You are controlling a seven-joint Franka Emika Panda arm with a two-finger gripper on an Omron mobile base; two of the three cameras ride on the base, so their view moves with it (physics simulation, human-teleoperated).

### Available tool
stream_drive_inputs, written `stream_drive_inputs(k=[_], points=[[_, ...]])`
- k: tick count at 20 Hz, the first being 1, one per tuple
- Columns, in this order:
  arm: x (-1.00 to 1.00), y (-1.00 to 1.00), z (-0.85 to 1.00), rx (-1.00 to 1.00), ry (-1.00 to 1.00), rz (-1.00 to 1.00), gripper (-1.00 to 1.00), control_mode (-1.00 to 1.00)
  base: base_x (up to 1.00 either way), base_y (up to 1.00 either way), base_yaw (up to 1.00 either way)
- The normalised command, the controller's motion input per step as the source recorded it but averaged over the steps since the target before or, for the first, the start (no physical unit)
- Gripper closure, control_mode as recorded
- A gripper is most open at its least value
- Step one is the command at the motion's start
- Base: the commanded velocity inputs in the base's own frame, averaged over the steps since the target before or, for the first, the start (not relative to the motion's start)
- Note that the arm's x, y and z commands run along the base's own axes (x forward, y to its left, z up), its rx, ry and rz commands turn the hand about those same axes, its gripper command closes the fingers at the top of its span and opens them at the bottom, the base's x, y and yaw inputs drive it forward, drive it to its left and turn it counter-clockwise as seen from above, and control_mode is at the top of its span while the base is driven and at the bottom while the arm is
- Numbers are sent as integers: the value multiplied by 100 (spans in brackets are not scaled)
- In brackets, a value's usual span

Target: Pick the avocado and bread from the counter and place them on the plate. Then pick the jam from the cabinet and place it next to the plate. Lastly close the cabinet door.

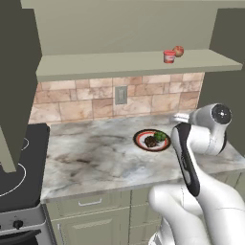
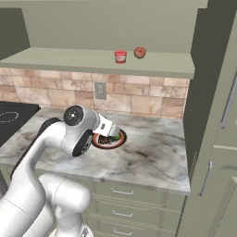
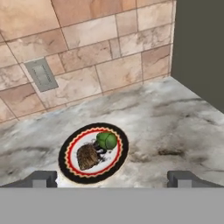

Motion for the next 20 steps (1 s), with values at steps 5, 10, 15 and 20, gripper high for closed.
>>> stream_drive_inputs(k=[5, 10, 15, 20], points=[[-26, 4, 42, 0, 0, 0, -100, -100, 0, 0, 0], [-20, 4, 44, 0, 0, 0, -100, -100, 0, 0, 0], [-15, 0, 40, 0, 0, 0, -100, -100, 0, 0, 0], [-1, 3, 41, 0, 0, 0, -100, -100, 0, 0, 0]])
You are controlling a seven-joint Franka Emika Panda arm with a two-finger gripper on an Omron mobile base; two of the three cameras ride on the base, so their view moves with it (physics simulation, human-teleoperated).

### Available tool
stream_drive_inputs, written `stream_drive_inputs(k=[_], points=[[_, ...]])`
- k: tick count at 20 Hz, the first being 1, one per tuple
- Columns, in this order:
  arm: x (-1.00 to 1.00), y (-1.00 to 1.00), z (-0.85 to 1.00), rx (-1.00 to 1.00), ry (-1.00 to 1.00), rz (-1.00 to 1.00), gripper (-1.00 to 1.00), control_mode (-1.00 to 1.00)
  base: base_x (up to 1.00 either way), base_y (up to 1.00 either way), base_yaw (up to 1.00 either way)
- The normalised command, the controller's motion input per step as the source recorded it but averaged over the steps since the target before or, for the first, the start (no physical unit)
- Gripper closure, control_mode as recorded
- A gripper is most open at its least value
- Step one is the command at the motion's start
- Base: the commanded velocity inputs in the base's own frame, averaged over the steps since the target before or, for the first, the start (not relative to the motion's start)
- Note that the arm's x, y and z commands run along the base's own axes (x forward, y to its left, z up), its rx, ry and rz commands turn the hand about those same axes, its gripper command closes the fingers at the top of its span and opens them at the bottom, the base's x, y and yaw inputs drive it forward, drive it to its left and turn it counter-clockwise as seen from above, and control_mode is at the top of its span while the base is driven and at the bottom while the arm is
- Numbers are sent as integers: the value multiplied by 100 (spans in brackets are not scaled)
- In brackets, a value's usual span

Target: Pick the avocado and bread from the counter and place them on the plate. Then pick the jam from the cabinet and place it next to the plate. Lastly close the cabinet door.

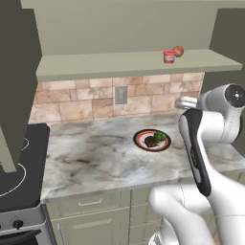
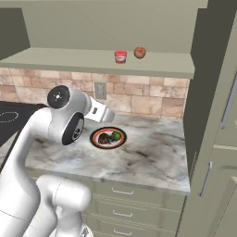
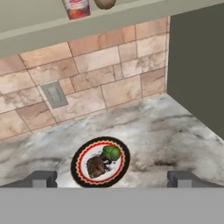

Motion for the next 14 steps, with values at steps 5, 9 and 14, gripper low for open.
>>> stream_drive_inputs(k=[5, 9, 14], points=[[0, 5, 44, 0, 0, 0, -100, -100, 0, 0, 0], [0, 4, 42, -3, 0, 0, -100, -100, 0, 0, 0], [0, 5, 43, -7, 0, 0, -100, -100, 0, 0, 0]])
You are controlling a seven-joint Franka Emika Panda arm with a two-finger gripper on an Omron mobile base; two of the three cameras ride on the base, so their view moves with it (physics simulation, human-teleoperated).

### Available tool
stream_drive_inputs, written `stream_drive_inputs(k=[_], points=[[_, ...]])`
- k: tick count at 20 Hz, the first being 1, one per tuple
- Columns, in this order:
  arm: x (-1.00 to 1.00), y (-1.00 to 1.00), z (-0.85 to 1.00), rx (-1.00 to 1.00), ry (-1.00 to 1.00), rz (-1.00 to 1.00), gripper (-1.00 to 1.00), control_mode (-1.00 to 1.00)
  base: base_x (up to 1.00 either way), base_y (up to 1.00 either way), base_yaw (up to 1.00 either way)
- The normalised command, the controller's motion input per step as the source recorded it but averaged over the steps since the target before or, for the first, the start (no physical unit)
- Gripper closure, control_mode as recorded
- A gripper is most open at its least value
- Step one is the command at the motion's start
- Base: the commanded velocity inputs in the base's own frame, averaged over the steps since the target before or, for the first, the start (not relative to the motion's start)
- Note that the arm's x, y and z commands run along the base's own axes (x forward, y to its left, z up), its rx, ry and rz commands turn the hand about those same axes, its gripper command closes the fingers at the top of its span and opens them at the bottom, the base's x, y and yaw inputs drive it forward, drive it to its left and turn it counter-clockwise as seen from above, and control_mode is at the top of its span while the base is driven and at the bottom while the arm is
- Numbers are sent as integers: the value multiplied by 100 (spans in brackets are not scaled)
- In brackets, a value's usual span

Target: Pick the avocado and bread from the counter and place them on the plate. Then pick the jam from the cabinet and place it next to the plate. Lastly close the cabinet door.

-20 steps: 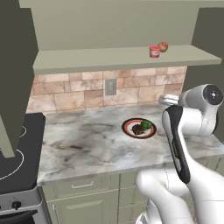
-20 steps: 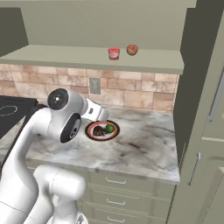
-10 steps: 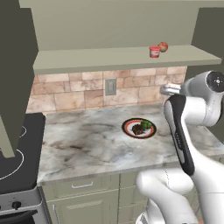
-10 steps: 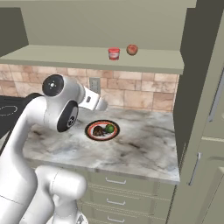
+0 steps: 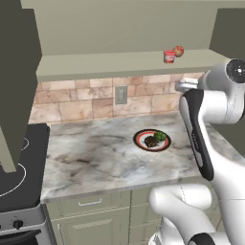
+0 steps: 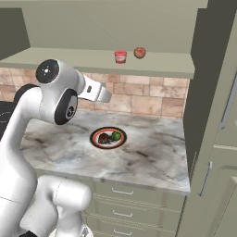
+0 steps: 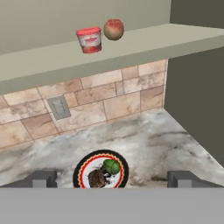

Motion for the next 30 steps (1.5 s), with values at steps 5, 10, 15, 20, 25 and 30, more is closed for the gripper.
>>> stream_drive_inputs(k=[5, 10, 15, 20, 25, 30], points=[[0, 2, 39, -7, 0, 0, -100, -100, 0, 0, 0], [0, 0, 35, -2, 0, 0, -100, -100, 0, 0, 0], [0, 1, 38, 0, -2, 0, -100, -100, 0, 0, 0], [0, 3, 29, 0, -7, 0, -100, -100, 0, 0, 0], [0, 2, 14, 0, -1, 0, -100, -100, 0, 0, 0], [7, 4, 0, -1, 2, 0, -100, -100, 0, 0, 0]])
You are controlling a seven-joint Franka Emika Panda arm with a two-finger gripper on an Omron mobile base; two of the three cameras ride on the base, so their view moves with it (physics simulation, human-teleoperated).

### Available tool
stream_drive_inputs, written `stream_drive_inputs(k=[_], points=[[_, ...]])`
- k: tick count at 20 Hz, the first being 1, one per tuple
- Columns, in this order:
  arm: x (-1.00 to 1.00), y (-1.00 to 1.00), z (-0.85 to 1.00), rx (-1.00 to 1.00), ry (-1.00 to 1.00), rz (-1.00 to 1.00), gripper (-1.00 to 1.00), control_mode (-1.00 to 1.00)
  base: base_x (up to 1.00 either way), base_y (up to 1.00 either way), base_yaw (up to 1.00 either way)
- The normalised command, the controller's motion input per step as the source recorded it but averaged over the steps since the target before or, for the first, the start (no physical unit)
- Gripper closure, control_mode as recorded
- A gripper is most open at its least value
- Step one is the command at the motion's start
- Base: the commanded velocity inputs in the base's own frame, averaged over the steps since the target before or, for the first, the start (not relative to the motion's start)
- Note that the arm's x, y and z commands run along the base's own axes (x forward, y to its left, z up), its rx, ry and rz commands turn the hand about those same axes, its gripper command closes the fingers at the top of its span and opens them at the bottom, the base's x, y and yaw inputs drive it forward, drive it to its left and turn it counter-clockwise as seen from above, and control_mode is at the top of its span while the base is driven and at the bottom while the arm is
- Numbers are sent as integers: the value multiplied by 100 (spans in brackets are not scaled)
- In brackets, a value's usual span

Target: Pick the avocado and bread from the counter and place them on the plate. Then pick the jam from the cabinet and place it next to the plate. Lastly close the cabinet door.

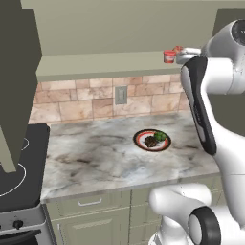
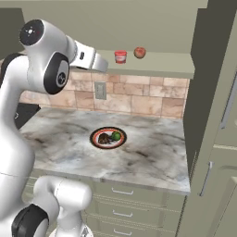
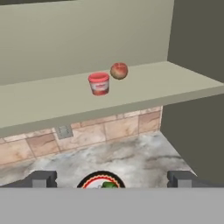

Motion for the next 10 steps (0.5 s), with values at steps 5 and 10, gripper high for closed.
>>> stream_drive_inputs(k=[5, 10], points=[[20, 3, 0, -3, 5, 0, -100, -100, 0, 0, 0], [23, 2, 0, -4, 1, 0, -100, -100, 0, 0, 0]])
